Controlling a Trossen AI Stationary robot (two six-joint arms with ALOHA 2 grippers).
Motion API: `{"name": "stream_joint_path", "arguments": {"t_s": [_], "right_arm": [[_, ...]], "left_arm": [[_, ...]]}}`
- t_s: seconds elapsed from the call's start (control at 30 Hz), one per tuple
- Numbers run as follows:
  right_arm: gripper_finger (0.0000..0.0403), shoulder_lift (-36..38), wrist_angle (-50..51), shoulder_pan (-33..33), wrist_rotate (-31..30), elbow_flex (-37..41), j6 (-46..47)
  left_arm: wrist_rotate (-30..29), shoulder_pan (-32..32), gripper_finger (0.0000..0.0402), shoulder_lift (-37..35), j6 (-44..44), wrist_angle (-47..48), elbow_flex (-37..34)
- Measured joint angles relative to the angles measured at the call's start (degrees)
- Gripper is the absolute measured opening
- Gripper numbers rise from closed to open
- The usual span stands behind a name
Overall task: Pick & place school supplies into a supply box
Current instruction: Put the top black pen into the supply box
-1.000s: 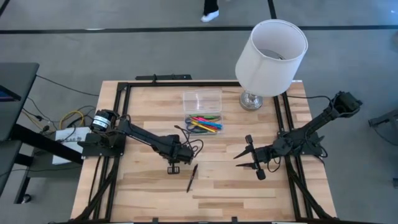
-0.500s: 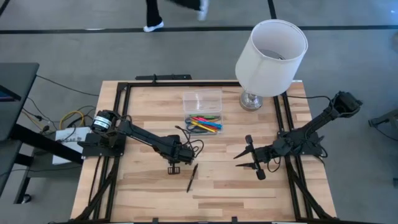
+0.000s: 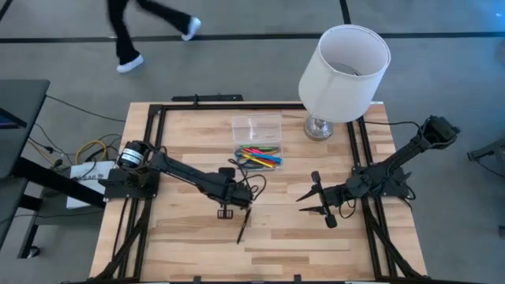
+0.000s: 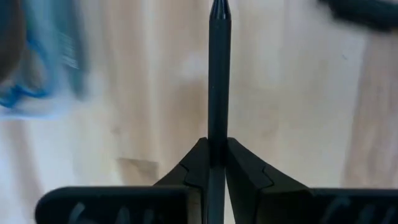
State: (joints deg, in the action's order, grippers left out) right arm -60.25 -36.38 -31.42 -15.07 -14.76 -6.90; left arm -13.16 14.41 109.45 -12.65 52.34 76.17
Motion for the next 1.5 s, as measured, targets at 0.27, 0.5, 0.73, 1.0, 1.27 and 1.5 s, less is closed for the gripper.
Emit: {"name": "stream_joint_path", "arguments": {"t_s": [0.27,0.5,0.73,1.0,1.27,1.5], "right_arm": [[0.0134,0.00,0.00,0.00,0.00,-0.02,0.00],[0.0134,0.00,0.00,0.00,0.00,0.00,0.00],[0.0134,0.00,0.52,0.01,0.00,-0.01,-0.01],[0.0134,0.00,1.15,0.02,0.00,-0.02,-0.02],[0.0134,0.00,1.29,0.04,0.00,-0.02,0.23],[0.0134,0.00,1.29,0.04,0.00,-0.02,0.44]], "left_arm": [[-10.02,-2.71,0.0028,-0.17,4.40,0.96,5.07],[-12.19,-9.58,0.0028,-0.27,7.37,-4.41,7.13],[-8.99,-16.69,0.0028,-0.29,9.17,-12.35,7.25],[-1.61,-19.30,0.0029,-0.29,11.13,-19.04,7.25],[-1.56,-20.18,0.0042,-0.33,10.48,-18.81,5.88],[-2.71,-21.67,0.0097,-0.33,10.08,-18.87,4.28]]}}
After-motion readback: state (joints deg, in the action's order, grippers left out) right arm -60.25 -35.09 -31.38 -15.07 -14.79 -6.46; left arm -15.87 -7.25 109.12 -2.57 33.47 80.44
